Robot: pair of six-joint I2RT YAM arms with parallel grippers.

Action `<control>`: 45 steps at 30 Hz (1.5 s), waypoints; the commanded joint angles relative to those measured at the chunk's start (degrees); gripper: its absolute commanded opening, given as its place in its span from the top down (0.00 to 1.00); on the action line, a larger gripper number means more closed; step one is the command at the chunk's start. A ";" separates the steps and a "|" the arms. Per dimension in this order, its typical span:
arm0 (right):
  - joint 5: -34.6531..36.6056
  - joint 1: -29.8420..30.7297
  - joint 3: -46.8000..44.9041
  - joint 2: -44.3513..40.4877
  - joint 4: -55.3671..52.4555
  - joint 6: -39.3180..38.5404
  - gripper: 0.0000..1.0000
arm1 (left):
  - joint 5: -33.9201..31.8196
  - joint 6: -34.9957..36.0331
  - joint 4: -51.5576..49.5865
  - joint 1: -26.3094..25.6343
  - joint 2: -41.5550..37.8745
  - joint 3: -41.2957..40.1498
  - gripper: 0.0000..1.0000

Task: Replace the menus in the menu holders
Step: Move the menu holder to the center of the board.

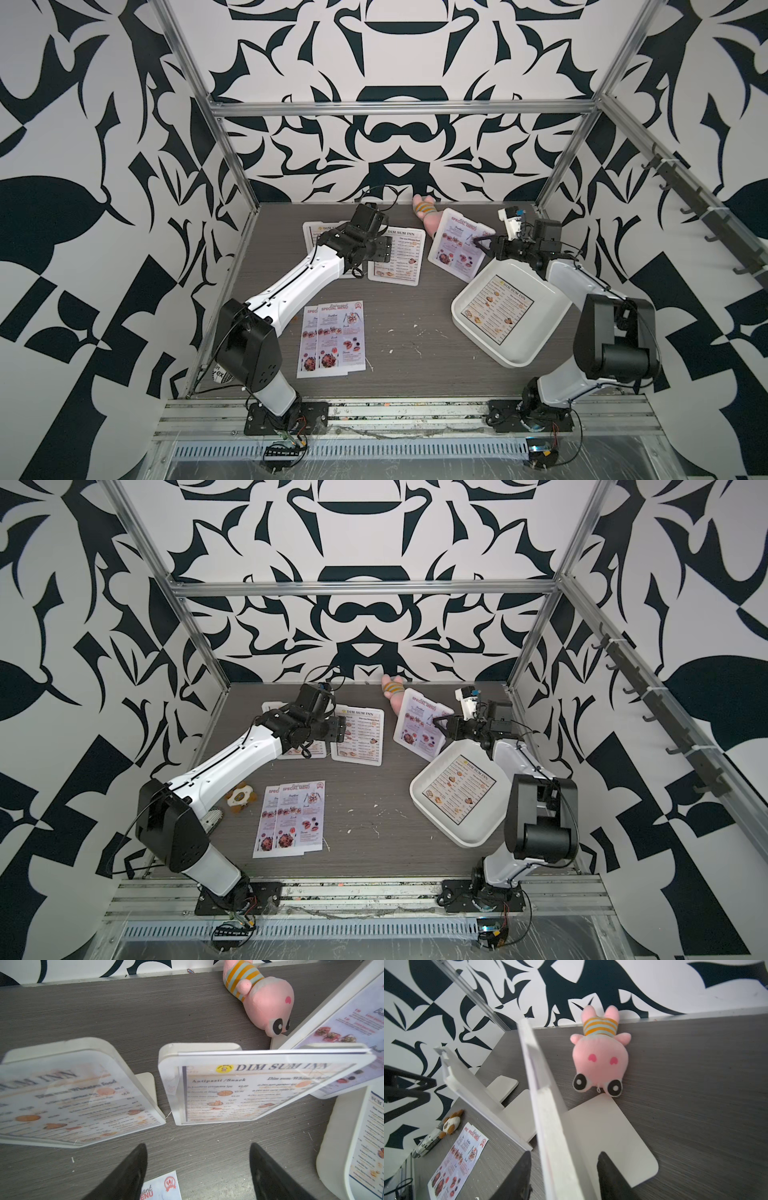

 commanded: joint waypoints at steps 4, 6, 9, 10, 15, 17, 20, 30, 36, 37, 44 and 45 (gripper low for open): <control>10.02 6.31 -1.50 -6.51 -6.18 -1.12 0.68 | 0.99 0.86 1.52 0.20 -1.80 -0.42 0.20; 13.52 7.86 -1.37 -8.28 -8.59 -1.22 0.75 | 1.04 0.79 2.11 0.20 -3.04 -1.47 0.20; 17.71 10.07 -1.03 -10.95 -11.74 -0.97 0.83 | 1.04 0.85 2.72 0.29 -4.63 -2.80 0.20; 19.06 10.93 -1.08 -11.73 -12.47 -0.77 0.84 | 1.05 0.86 2.83 0.29 -5.05 -3.07 0.20; 26.89 16.19 0.05 -14.85 -17.24 2.21 0.92 | 1.22 0.68 3.47 0.29 -7.06 -4.23 0.20; 32.15 17.88 0.38 -15.91 -18.22 5.51 0.94 | 1.34 0.43 3.65 0.29 -7.71 -4.61 0.20; 41.16 21.78 0.56 -18.13 -19.55 12.18 0.97 | 1.11 0.20 4.35 0.29 -9.06 -5.85 0.20; 65.00 39.18 5.68 -16.57 -30.12 22.95 0.96 | 3.77 -1.37 5.71 0.31 -10.10 -6.84 0.22; 71.87 43.84 7.17 -16.94 -33.61 28.70 0.98 | 7.38 -6.63 12.42 -2.40 -5.83 -11.10 0.27; 72.44 44.21 7.25 -17.02 -33.97 29.65 0.98 | 7.38 -7.39 13.71 -2.88 -5.03 -11.38 0.27; 73.22 46.18 6.23 -17.77 -32.91 34.89 0.98 | 6.51 -13.31 21.74 -6.73 1.25 -11.21 0.33; 73.29 46.41 5.95 -17.83 -32.33 35.38 0.98 | 6.50 -14.11 22.87 -7.29 2.15 -11.21 0.33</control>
